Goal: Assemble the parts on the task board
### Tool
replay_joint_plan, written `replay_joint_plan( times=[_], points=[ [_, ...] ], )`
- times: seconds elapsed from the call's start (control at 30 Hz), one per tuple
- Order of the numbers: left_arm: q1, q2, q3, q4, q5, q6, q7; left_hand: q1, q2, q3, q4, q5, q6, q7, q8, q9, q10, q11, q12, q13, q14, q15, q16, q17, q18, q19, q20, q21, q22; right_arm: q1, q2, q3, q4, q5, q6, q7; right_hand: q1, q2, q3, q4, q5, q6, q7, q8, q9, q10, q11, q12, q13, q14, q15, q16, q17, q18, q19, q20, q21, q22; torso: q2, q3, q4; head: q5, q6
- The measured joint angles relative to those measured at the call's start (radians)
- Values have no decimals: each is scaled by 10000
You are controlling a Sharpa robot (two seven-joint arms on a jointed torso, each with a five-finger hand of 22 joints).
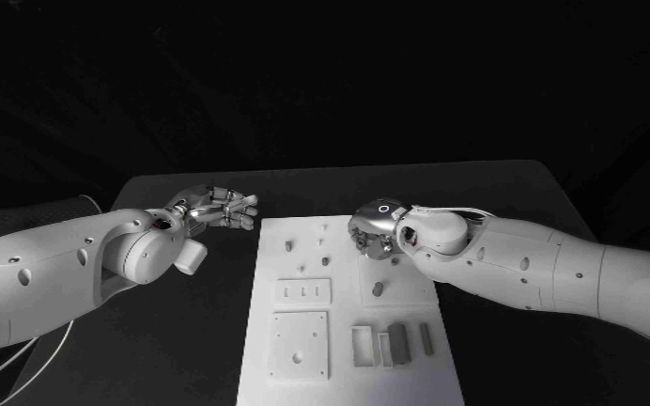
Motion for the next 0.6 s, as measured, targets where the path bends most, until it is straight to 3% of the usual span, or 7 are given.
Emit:
replay_joint_plan(
  times=[0.33,0.6],
  points=[
    [0,-1,0,-6,-2,5,-3,0,0,0,0,0,0,0,0,1,22,-23,0,0,0,0,0,10,-10,0,0,0,-7,-1,36,-2,-10,-39,4,-74,-4,196,56,0,-1,146,-51,33,71,193,-156,-1,226,53,-55,64,0,26,54,-52,83,0,0,-6,-4,-2,4],
    [0,-2,0,-7,-4,8,-6,0,0,0,0,0,0,0,0,1,37,-37,0,0,0,0,-40,21,-16,0,0,0,-9,-15,25,-12,151,-60,-20,-175,-99,335,84,28,-2,155,-44,27,97,213,-136,-1,309,53,-55,103,1,33,69,-66,137,0,-1,-12,-5,0,34]
  ],
)
